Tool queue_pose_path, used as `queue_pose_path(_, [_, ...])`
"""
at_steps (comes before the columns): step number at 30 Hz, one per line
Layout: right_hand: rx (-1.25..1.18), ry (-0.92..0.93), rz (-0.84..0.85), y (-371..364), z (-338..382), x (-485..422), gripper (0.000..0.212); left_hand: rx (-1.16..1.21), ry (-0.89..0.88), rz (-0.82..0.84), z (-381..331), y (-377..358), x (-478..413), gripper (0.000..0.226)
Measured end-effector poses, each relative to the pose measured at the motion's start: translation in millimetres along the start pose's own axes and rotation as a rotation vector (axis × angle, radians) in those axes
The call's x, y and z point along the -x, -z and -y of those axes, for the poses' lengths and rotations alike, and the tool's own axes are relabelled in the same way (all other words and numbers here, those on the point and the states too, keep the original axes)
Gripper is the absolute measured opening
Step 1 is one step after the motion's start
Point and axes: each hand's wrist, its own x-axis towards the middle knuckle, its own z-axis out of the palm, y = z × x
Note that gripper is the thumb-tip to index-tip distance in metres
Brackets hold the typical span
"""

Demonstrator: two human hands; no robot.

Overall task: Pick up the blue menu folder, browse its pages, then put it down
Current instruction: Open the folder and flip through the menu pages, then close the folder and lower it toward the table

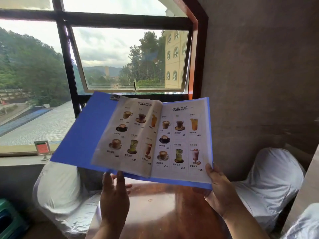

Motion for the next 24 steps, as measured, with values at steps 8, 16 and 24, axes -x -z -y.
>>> queue_pose_path(8, [-0.038,-0.028,0.114,-18,-7,1,0.041,-0.269,-0.363,0.402,-15,-3,6,0.091])
queue_pose_path(16, [0.04,-0.07,0.168,-22,-5,-1,0.059,-0.124,-0.065,0.208,-17,-13,-7,0.069])
queue_pose_path(24, [0.089,-0.017,0.096,-22,-6,1,0.035,-0.078,-0.063,0.187,-18,-13,-1,0.064])
